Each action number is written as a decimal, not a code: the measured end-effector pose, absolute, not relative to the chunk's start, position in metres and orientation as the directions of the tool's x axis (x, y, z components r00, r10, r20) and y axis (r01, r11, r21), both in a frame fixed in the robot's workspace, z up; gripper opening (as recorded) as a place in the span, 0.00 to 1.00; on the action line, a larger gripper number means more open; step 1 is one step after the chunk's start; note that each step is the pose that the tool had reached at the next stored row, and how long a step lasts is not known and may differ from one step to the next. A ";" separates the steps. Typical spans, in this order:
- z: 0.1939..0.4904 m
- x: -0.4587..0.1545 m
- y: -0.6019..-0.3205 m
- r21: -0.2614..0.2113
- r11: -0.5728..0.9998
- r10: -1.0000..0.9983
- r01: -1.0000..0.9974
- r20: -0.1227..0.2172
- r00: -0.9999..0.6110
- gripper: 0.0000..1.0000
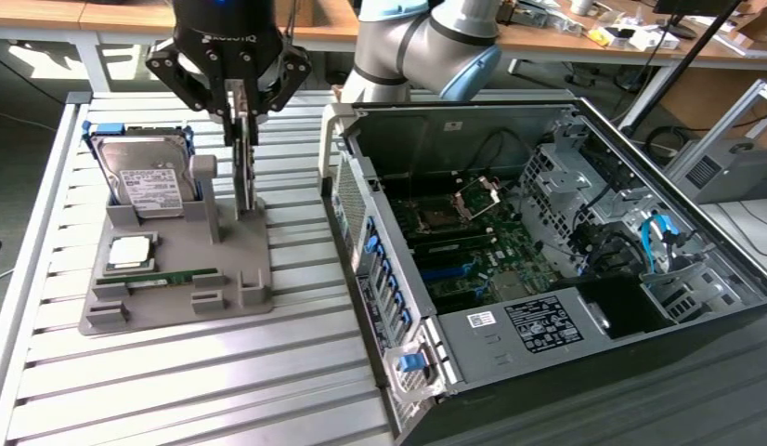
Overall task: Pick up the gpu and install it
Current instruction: 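Pick up the gpu and move the gpu toward the slot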
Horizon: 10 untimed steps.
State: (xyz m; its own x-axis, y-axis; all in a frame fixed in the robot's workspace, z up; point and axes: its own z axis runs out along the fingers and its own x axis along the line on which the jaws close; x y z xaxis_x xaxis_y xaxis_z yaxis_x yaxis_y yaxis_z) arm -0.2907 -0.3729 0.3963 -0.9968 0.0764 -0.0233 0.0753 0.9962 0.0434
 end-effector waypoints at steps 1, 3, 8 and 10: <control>0.397 -0.291 -0.373 0.043 0.996 0.076 0.075 -0.023 -0.997 0.27; 0.399 -0.291 -0.373 0.043 0.996 0.076 0.075 -0.023 -0.997 0.27; 0.408 -0.291 -0.373 0.043 0.996 0.076 0.075 -0.023 -0.997 0.27; 0.410 -0.291 -0.373 0.043 0.996 0.076 0.075 -0.023 -0.997 0.27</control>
